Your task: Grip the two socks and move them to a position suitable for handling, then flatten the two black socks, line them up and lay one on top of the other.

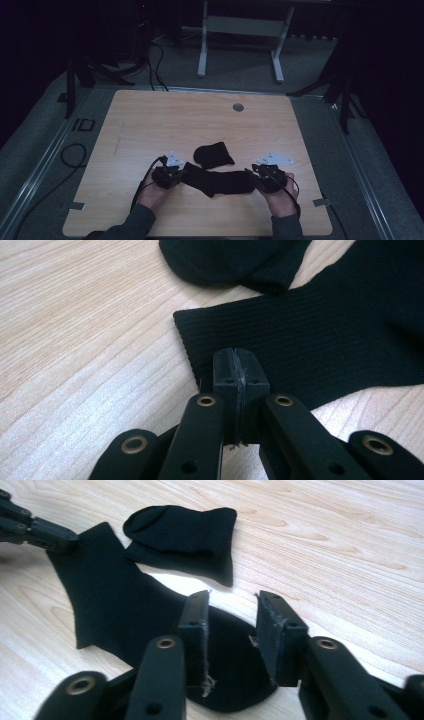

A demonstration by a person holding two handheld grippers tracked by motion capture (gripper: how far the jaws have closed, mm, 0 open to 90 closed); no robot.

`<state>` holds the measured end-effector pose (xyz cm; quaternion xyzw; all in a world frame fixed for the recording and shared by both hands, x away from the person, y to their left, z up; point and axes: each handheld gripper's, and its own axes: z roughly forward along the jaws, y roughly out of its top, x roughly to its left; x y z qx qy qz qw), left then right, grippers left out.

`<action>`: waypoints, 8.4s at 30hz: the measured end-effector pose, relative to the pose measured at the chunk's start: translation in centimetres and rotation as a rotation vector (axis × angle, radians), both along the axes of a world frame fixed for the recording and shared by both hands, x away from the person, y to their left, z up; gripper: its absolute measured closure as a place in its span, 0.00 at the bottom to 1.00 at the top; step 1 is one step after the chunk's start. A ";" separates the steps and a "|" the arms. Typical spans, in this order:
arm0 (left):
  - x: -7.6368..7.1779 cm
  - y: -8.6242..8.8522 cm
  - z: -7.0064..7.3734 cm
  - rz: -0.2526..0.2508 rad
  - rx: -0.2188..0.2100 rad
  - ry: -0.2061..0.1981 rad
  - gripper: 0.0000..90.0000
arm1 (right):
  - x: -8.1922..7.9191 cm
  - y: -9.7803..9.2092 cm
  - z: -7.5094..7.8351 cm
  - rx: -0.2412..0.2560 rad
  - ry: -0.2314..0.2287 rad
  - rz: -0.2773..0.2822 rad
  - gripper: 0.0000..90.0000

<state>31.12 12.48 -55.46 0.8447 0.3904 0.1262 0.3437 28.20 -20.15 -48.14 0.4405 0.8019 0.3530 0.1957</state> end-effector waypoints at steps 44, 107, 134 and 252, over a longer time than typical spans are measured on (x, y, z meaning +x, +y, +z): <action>0.9 2.0 0.1 0.071 -0.052 0.008 0.69 | 1.2 6.3 -4.3 -0.058 0.063 0.188 0.63; 0.8 1.8 0.0 0.074 -0.043 0.006 0.71 | 10.8 17.4 -5.9 -0.294 0.092 0.268 0.81; 0.8 1.7 -0.1 0.076 -0.046 0.006 0.71 | 12.6 14.7 -4.6 -0.034 0.277 0.228 0.93; 0.7 1.6 -0.2 0.074 -0.045 -0.001 0.69 | 12.7 10.0 -5.4 -0.333 0.144 0.437 0.45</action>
